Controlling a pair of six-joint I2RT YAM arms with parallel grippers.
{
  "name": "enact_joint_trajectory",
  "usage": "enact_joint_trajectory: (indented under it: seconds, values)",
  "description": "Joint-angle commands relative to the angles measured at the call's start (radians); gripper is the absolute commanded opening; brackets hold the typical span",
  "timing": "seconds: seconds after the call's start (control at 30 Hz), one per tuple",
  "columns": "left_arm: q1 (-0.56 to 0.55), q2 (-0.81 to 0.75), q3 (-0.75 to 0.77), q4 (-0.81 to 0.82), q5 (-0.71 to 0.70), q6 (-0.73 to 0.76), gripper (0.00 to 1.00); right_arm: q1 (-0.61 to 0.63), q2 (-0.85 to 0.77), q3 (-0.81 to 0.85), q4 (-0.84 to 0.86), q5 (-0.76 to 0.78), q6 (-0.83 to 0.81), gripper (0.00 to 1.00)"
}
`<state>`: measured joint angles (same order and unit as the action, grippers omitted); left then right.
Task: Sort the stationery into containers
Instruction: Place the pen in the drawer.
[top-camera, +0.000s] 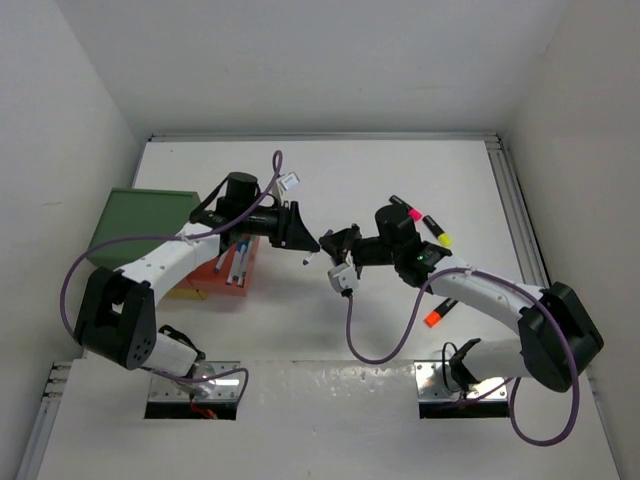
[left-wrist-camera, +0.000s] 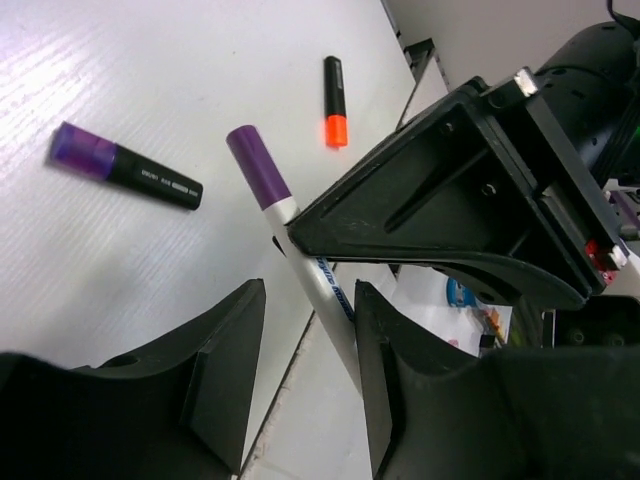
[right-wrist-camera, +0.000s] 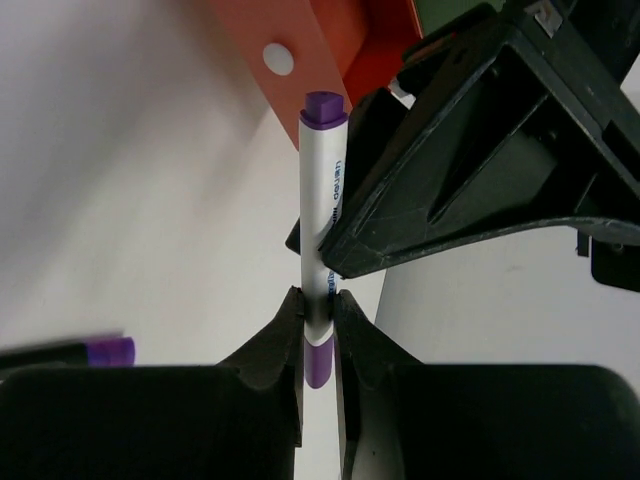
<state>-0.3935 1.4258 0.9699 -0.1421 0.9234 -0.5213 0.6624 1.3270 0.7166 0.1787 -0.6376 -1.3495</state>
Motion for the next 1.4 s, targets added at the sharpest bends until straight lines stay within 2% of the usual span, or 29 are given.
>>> enact_joint_trajectory:
  seconds: [0.0, 0.07, 0.17, 0.27, 0.3, 0.33, 0.37, 0.43, 0.47, 0.53, 0.6, 0.7, 0.8, 0.83, 0.9, 1.0, 1.03, 1.13, 1.23, 1.37]
  values:
    - [-0.008, -0.041, -0.033, -0.01, -0.011, 0.02, 0.47, 0.023, -0.029, -0.008, 0.122, -0.037, -0.037, 0.0]
    - [-0.01, -0.051, -0.049, -0.007, -0.011, 0.02, 0.47, 0.031, -0.031, -0.009, 0.136, -0.036, -0.037, 0.0]
    - [-0.008, -0.065, -0.051, -0.013, -0.009, 0.029, 0.4, 0.043, -0.034, -0.025, 0.177, -0.039, -0.049, 0.0]
    - [-0.008, -0.07, -0.056, -0.014, -0.011, 0.03, 0.27, 0.052, -0.034, -0.045, 0.237, -0.031, -0.051, 0.0]
    - [-0.01, -0.076, -0.057, -0.017, -0.011, 0.033, 0.15, 0.057, -0.031, -0.052, 0.269, -0.022, -0.051, 0.0]
    - [-0.008, -0.08, -0.057, -0.019, -0.02, 0.035, 0.09, 0.062, -0.032, -0.055, 0.283, -0.019, -0.046, 0.0]
    - [-0.007, -0.088, -0.051, -0.022, -0.024, 0.043, 0.03, 0.063, -0.034, -0.069, 0.327, -0.017, -0.037, 0.07]
    - [0.008, -0.1, -0.04, -0.053, -0.047, 0.062, 0.0, 0.069, -0.037, -0.092, 0.44, 0.005, 0.016, 0.33]
    - [0.033, -0.117, -0.022, -0.095, -0.066, 0.079, 0.0, 0.072, -0.04, -0.121, 0.484, 0.021, 0.038, 0.56]
    - [0.079, -0.145, 0.03, -0.19, -0.151, 0.14, 0.0, 0.071, -0.055, -0.153, 0.574, 0.073, 0.126, 0.69]
    - [0.111, -0.169, 0.078, -0.269, -0.233, 0.19, 0.0, 0.066, -0.077, -0.16, 0.587, 0.151, 0.185, 0.69]
    - [0.154, -0.2, 0.186, -0.427, -0.381, 0.276, 0.0, 0.03, -0.15, -0.146, 0.458, 0.206, 0.324, 0.69]
    - [0.188, -0.223, 0.269, -0.618, -0.613, 0.363, 0.0, -0.012, -0.199, -0.041, 0.166, 0.291, 0.513, 0.69]
    - [0.199, -0.226, 0.282, -0.702, -0.645, 0.38, 0.0, -0.02, -0.198, -0.01, 0.115, 0.312, 0.573, 0.69]
    - [0.222, -0.238, 0.288, -0.77, -0.719, 0.411, 0.0, -0.035, -0.183, 0.049, -0.032, 0.354, 0.743, 0.69]
    - [0.258, -0.261, 0.262, -0.856, -0.738, 0.416, 0.0, -0.061, -0.134, 0.193, -0.221, 0.365, 0.93, 0.68]
    - [0.269, -0.268, 0.25, -0.869, -0.759, 0.399, 0.0, -0.069, -0.111, 0.211, -0.243, 0.351, 1.032, 0.68]
    - [0.283, -0.295, 0.198, -0.884, -0.802, 0.389, 0.0, -0.106, -0.071, 0.277, -0.321, 0.296, 1.151, 0.68]
    - [0.291, -0.306, 0.153, -0.892, -0.83, 0.389, 0.0, -0.142, -0.04, 0.331, -0.363, 0.251, 1.216, 0.68]
    - [0.297, -0.282, 0.171, -0.87, -0.812, 0.386, 0.0, -0.164, 0.011, 0.388, -0.383, 0.207, 1.271, 0.68]
